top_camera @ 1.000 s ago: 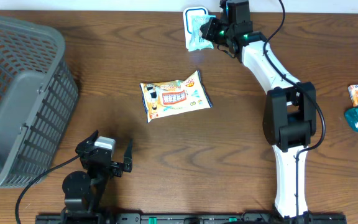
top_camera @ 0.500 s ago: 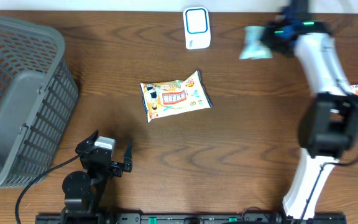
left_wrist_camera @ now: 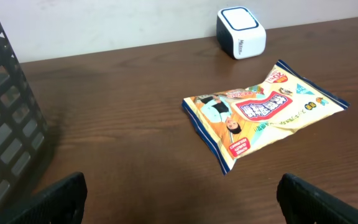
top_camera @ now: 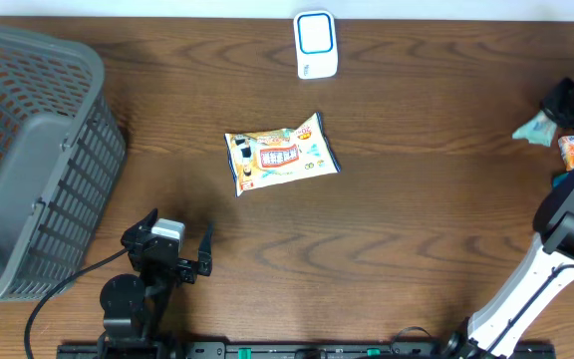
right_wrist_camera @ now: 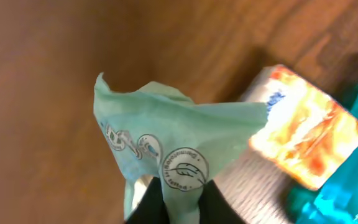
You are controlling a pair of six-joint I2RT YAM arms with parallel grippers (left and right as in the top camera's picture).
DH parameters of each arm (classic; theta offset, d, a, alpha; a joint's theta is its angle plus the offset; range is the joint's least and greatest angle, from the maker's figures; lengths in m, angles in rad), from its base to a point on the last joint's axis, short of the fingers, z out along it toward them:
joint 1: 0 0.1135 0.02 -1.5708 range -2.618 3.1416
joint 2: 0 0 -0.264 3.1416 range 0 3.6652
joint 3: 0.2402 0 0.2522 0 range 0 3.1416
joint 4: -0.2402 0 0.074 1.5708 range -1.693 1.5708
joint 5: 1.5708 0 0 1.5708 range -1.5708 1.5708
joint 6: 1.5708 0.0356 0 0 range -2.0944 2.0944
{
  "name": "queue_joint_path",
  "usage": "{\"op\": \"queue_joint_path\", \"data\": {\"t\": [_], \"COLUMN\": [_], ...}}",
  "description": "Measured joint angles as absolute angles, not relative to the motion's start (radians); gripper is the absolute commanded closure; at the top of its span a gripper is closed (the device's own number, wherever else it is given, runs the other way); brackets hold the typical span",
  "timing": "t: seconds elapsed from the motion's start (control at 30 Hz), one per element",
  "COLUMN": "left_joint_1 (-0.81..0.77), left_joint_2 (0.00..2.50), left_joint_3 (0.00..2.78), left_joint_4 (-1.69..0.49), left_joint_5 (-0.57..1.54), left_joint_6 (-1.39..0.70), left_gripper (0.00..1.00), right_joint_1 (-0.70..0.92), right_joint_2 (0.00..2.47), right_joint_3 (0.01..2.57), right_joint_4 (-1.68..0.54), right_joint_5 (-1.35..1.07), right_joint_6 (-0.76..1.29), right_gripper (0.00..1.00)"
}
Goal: Scan the item barcode
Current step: 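Carry the wipes packet to the right table edge and release it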
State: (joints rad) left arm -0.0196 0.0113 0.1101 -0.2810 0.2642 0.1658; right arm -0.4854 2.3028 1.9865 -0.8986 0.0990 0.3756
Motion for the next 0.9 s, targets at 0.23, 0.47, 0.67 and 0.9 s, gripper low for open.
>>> {"op": "queue_joint_path", "data": {"t": [0.23,0.47,0.67,0.9], "left_joint_1": [-0.02,-0.02,-0.02,-0.02], "left_joint_2": [0.011,0.011,0.011,0.011], "left_joint_3": [0.11,0.11,0.11,0.11], "left_joint_4": [-0.281,-0.281,-0.281,-0.281], "left_joint_5": [0.264,0.264,0.264,0.264], "left_joint_6": [0.166,0.166,0.166,0.166], "left_gripper": [0.02,0.02,0.02,0.02], "right_joint_1": [-0.544,-0.585,-0.522,-0.234], "right_joint_2": [2.334,2.254,2.033,1.913], "right_joint_3": [1.985,1.985,1.989,2.006], "right_joint_4": [-0.951,-0.97,-1.017,-1.072], "right_joint_5": [0.101,-0.143,-0.43,-0.537], "right_joint_6": [0.325,0.309,0.307,0.231], "right_gripper": [0.01,0.01,0.01,0.01]}}
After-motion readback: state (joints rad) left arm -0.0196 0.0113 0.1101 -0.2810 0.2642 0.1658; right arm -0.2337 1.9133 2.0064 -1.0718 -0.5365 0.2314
